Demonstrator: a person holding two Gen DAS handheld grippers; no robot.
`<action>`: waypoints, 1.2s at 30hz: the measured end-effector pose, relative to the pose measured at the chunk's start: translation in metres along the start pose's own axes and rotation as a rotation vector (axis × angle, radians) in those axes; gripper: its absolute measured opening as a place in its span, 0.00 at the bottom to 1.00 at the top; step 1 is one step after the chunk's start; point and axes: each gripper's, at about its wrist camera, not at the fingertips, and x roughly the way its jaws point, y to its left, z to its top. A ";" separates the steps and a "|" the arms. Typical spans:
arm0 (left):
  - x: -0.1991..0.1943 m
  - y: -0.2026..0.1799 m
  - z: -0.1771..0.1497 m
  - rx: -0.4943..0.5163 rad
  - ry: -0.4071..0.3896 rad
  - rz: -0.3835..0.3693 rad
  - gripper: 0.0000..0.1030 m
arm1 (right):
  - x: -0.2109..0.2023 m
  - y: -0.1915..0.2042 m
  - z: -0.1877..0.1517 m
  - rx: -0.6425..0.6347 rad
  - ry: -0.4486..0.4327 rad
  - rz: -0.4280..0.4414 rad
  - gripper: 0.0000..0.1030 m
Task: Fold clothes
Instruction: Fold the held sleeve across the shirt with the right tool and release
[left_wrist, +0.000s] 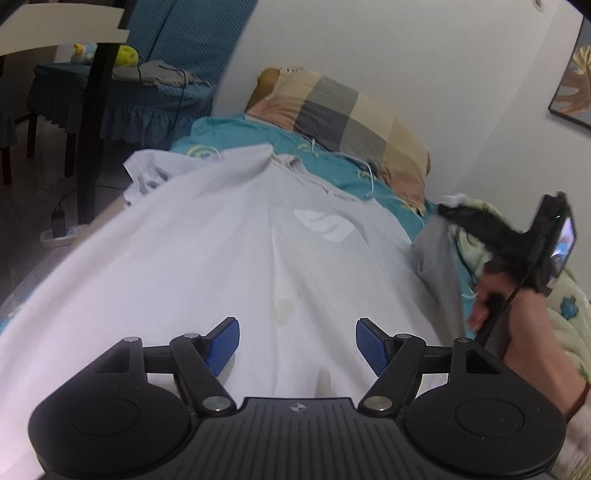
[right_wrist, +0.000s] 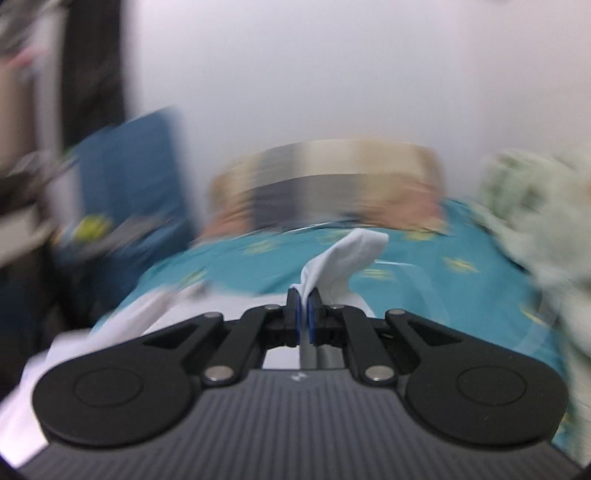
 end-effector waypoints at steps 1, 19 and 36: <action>0.000 0.002 0.002 -0.005 -0.004 0.004 0.70 | 0.004 0.018 -0.007 -0.047 0.034 0.052 0.07; 0.000 -0.002 -0.001 0.040 0.011 -0.048 0.70 | -0.053 0.065 0.001 -0.017 0.197 0.155 0.76; -0.041 -0.055 -0.019 0.379 -0.041 -0.125 0.70 | -0.274 0.036 -0.017 0.396 0.202 -0.132 0.76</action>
